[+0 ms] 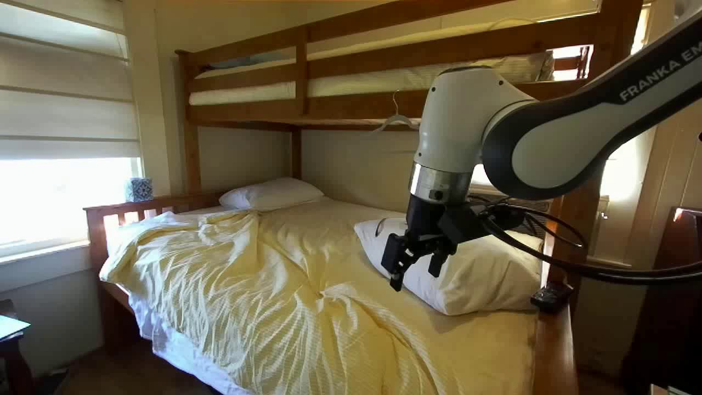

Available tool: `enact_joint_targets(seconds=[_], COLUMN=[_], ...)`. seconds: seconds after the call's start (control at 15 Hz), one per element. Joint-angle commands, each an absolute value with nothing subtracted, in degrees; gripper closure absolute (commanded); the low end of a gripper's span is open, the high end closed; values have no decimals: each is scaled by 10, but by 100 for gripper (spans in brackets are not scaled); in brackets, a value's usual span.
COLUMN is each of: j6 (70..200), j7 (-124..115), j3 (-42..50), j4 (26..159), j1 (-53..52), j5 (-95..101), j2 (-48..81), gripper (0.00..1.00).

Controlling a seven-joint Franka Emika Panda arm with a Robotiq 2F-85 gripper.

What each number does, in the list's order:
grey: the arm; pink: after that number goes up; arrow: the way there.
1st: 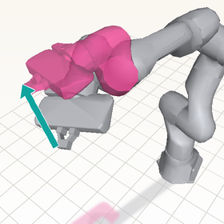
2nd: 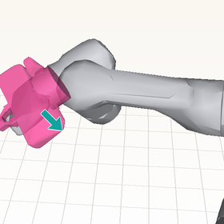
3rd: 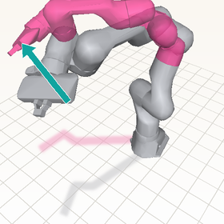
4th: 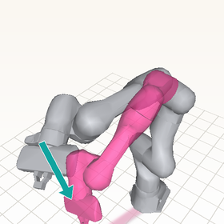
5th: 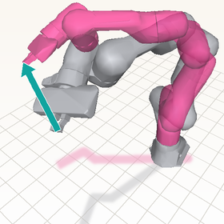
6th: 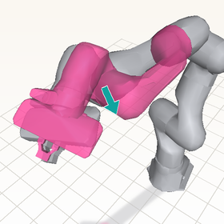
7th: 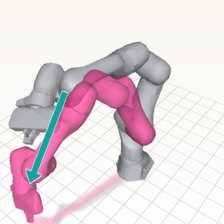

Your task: Remove the black remote from the bed stand and put it on the book on the pillow

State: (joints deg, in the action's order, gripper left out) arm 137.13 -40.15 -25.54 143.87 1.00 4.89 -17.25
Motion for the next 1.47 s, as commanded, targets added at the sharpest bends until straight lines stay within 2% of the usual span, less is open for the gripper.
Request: enact_joint_targets(seconds=[0.0,0.4,1.07,1.13,1.4], j6=[1370,1368,1386,1369,1369], j7=[-410,-492,-582,-550,-544], j3=[-229,-144,-32,-38,-35], j4=[1438,1482,1598,1554,1556], j1=[-16,39,199,174,177], j5=[61,82,145,129,130], j2=[-169,-224,-329,-284,-287], gripper=[0,0,0,0,0])
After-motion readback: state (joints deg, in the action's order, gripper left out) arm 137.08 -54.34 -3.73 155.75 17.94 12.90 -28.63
